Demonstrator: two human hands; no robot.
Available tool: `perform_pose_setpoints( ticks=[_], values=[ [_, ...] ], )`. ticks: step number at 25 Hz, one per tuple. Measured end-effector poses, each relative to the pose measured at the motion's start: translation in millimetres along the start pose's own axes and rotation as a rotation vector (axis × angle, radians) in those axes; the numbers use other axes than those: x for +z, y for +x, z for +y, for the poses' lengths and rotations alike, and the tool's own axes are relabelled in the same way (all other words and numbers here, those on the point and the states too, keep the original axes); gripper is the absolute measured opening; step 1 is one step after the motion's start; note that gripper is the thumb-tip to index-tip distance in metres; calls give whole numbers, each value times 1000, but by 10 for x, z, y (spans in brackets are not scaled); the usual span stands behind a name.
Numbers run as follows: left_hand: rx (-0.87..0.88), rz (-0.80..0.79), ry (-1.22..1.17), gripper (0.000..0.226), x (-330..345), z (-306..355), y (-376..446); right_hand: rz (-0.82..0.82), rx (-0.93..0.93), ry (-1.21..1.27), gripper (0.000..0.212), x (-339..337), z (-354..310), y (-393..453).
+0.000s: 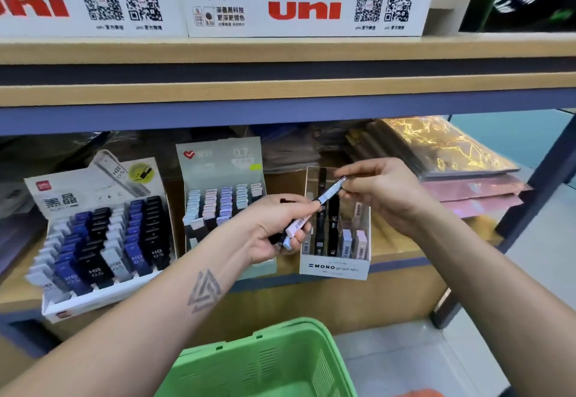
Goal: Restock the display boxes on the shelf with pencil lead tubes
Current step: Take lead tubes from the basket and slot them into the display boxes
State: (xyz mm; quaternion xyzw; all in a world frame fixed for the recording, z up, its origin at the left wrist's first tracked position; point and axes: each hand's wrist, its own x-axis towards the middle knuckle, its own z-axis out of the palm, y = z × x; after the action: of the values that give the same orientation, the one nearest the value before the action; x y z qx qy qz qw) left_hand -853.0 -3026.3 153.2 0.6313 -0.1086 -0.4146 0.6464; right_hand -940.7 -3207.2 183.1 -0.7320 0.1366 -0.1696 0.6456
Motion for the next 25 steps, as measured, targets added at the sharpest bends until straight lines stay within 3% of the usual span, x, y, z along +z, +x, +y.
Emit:
perform_pose_setpoints(
  ticks=[6,12,14,16,18,21,25],
  values=[
    [138,96,77,13,106,10,150,-54,-64,-130,13,-151,50,15],
    [193,127,99,10,162,81,159,-150,-389,-885,22,-89,57,-3],
    [189,92,76,11,157,115,137,-118,-454,-1021,22,-30,89,11],
    [189,69,59,9,117,155,125,-11,-397,-912,25,-21,74,18],
    [189,83,82,8,77,171,123,110,-200,-545,28,-73,41,31],
    [159,76,154,13,83,119,114,69,-21,-99,29,-104,55,45],
    [133,44,208,19,127,57,135,-15,-61,-38,37,-23,50,2]
  ],
)
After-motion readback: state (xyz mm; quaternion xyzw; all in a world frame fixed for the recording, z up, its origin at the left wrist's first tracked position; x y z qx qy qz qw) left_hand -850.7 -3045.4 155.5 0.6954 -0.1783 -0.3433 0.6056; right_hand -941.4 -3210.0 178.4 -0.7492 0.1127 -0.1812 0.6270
